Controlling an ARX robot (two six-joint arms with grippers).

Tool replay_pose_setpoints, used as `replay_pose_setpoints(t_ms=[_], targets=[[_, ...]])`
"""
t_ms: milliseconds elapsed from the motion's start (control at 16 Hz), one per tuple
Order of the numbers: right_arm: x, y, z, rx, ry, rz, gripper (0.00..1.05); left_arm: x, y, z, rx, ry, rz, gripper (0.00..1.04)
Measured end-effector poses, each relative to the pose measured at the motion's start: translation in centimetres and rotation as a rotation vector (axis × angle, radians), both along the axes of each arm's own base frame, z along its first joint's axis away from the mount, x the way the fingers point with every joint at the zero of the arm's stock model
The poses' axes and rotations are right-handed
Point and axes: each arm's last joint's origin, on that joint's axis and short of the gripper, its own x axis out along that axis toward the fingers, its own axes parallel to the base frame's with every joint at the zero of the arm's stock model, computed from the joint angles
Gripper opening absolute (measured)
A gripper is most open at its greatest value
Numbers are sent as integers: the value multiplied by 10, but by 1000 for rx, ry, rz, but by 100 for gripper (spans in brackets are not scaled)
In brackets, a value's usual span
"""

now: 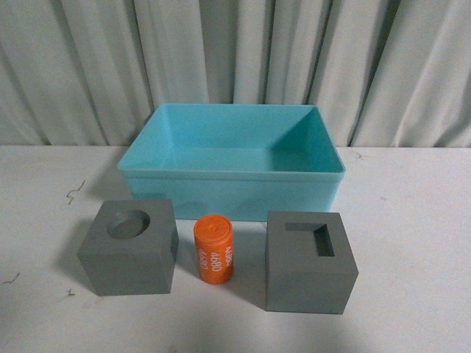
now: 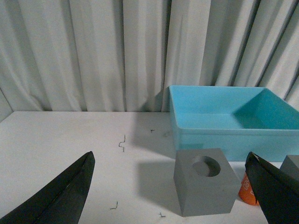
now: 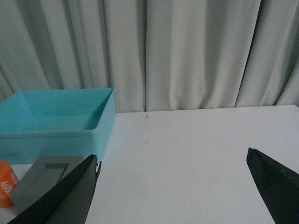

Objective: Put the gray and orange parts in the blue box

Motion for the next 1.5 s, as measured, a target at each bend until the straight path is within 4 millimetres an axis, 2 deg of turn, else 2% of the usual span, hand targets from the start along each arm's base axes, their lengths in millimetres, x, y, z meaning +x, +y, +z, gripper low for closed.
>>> replay_pose_setpoints(t_ms=[938, 1000, 1062, 1125, 1188, 1312, 1438, 1500], targets=[[0, 0, 0, 0, 0, 0, 98, 0, 0, 0, 0, 0, 0, 98], [0, 0, -2, 20, 76, -32, 98, 0, 0, 0, 0, 0, 0, 98], [8, -6, 2, 62, 349, -170, 98, 0, 0, 0, 0, 0, 0, 98], [22, -19, 13, 95, 366, -234, 98, 0, 0, 0, 0, -1, 0, 98], [42, -33, 34, 93, 314, -208, 98, 0, 0, 0, 0, 0, 1, 98], [83, -39, 57, 49, 271, -72, 98, 0, 0, 0, 0, 0, 0, 98], [119, -22, 40, 30, 343, 56, 98, 0, 0, 0, 0, 0, 0, 98], [129, -14, 30, 25, 374, 79, 98, 0, 0, 0, 0, 0, 0, 98]])
